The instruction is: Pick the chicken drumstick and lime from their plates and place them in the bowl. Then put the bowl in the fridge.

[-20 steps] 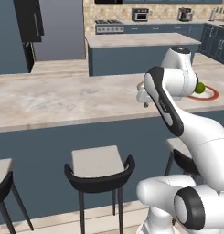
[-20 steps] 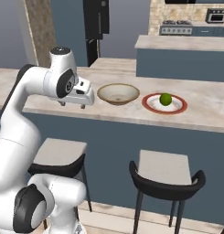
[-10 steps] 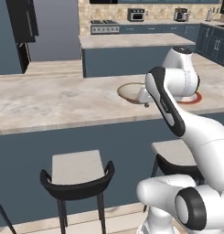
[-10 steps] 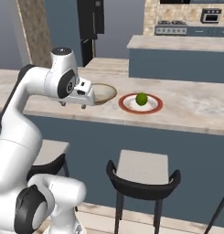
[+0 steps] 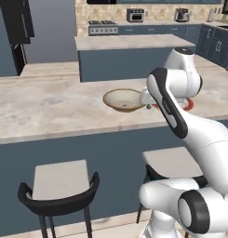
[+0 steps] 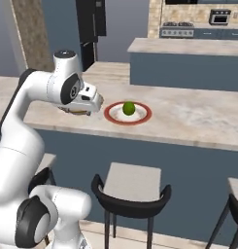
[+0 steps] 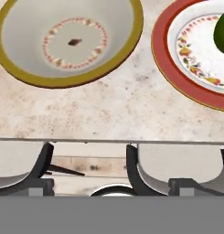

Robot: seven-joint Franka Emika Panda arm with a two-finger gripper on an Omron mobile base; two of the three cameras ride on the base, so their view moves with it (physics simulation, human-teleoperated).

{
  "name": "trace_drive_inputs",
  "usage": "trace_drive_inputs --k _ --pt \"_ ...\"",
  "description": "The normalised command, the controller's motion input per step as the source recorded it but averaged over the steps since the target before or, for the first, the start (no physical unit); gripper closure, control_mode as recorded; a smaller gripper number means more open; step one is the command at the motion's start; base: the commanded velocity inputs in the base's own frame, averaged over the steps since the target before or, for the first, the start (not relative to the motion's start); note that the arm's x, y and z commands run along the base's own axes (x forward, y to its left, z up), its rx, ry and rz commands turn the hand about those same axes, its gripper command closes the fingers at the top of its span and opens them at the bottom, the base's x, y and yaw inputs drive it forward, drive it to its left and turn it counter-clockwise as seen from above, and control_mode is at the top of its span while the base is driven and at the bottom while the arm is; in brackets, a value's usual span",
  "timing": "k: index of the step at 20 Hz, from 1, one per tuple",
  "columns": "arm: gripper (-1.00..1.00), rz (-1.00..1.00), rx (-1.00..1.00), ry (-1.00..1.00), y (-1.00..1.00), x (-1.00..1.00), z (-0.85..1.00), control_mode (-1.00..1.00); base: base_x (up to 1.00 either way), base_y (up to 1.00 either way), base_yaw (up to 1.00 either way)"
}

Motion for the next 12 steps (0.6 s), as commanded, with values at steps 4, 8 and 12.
trace_drive_inputs --k 4,8,12 --pt "-1.00 0.00 0.00 0.00 0.00 0.00 0.00 1.00 0.06 -0.59 -0.10" --pt "-1.00 0.00 0.00 0.00 0.00 0.00 0.00 1.00 0.15 -0.56 -0.16" --pt "-1.00 0.00 0.00 0.00 0.00 0.00 0.00 1.00 0.29 -0.50 -0.17"
